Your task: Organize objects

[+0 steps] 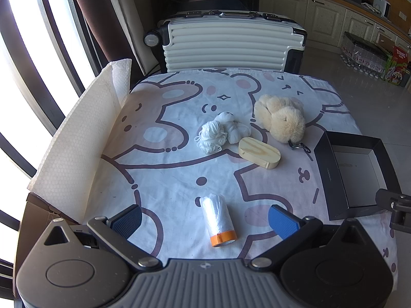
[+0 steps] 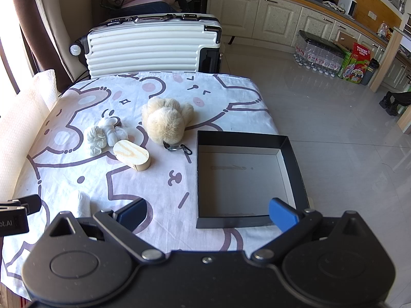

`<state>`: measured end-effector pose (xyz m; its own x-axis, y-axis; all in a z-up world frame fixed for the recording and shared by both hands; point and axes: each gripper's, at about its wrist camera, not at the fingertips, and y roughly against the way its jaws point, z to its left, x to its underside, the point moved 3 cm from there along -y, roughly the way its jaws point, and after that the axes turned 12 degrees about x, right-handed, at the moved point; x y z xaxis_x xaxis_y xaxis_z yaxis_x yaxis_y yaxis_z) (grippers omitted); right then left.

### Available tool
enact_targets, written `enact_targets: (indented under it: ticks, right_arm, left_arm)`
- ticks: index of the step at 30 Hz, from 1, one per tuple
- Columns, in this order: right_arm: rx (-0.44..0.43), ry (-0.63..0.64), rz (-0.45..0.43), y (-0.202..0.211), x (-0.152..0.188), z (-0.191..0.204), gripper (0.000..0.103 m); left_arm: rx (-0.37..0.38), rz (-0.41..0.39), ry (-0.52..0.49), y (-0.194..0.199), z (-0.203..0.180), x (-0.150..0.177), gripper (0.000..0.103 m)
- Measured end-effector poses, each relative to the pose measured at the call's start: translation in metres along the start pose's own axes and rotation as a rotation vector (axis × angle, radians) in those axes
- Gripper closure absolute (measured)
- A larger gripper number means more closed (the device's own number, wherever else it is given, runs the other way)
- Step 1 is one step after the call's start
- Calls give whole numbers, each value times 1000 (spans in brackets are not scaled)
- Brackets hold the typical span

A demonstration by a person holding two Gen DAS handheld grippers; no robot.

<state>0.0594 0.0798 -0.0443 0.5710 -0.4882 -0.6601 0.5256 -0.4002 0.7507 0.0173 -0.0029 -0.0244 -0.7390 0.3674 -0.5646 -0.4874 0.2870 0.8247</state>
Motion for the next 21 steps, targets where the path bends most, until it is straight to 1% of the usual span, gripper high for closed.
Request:
enact_targets:
  ticks: [21]
  right_arm:
    - [26,-40,-1,0,0,-1,1]
  left_arm:
    - [59,4,-63,0,-2,0,0]
